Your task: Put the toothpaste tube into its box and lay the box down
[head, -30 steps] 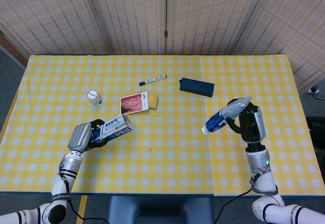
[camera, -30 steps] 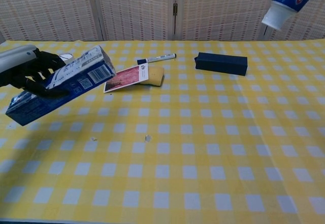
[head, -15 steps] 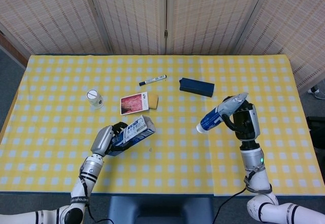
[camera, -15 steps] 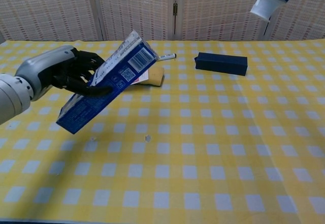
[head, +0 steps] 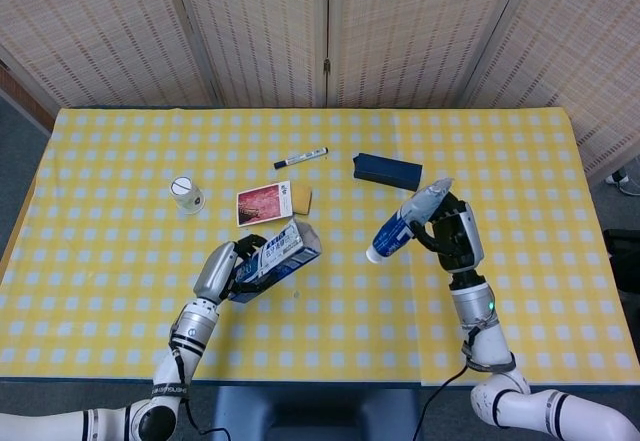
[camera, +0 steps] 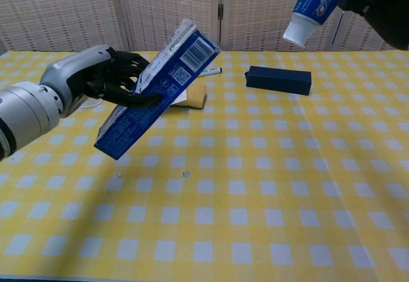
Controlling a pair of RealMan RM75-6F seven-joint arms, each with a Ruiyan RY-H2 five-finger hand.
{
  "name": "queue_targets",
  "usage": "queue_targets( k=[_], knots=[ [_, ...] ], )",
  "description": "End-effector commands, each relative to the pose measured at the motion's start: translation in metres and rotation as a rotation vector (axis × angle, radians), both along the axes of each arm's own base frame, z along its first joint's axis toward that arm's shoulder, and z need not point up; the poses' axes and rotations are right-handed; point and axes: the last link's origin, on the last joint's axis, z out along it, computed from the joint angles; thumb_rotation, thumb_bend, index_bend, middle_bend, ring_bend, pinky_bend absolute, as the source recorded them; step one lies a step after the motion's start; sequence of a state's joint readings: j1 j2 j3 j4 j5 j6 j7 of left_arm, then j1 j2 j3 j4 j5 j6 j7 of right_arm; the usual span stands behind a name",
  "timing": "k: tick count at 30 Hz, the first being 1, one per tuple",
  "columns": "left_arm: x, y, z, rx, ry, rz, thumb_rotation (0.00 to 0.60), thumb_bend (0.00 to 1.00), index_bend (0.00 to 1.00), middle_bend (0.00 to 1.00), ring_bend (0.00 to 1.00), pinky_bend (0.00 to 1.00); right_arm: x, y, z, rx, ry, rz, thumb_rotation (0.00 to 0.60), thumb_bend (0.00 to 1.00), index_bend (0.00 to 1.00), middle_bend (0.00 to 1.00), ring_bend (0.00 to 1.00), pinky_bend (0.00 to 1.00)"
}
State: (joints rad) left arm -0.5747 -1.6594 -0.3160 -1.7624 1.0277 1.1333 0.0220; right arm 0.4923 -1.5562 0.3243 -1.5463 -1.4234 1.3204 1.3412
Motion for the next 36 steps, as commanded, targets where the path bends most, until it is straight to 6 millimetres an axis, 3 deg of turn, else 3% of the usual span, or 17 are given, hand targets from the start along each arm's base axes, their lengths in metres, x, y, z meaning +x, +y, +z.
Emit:
queue_targets(
  k=[1,8,17,36],
  knots=[
    [0.003,0.001,0.002,0.000,-0.021,0.004,0.600,0.33,0.60,0.64,0.58,0.58,0.006,-0.004,-0.002,0.005,-0.019,0.011,0.600,0.31,0.77,0.63,0.78,0.71],
    [0.012,-0.001,0.003,-0.016,-0.062,-0.004,0.600,0.33,0.60,0.64,0.58,0.58,0.015,-0.010,-0.006,-0.020,0.009,0.022,0.600,0.31,0.77,0.63,0.78,0.71],
    [0.019,-0.008,-0.014,-0.055,-0.071,-0.009,0.600,0.33,0.60,0.64,0.58,0.58,0.024,-0.026,-0.006,0.025,-0.051,-0.003,0.600,0.31,0.77,0.63,0.78,0.71],
    [0.028,0.008,-0.024,-0.064,-0.080,-0.009,0.600,0.33,0.60,0.65,0.58,0.58,0.041,-0.032,-0.025,0.084,-0.046,0.020,0.600,0.31,0.77,0.63,0.78,0.71]
  ],
)
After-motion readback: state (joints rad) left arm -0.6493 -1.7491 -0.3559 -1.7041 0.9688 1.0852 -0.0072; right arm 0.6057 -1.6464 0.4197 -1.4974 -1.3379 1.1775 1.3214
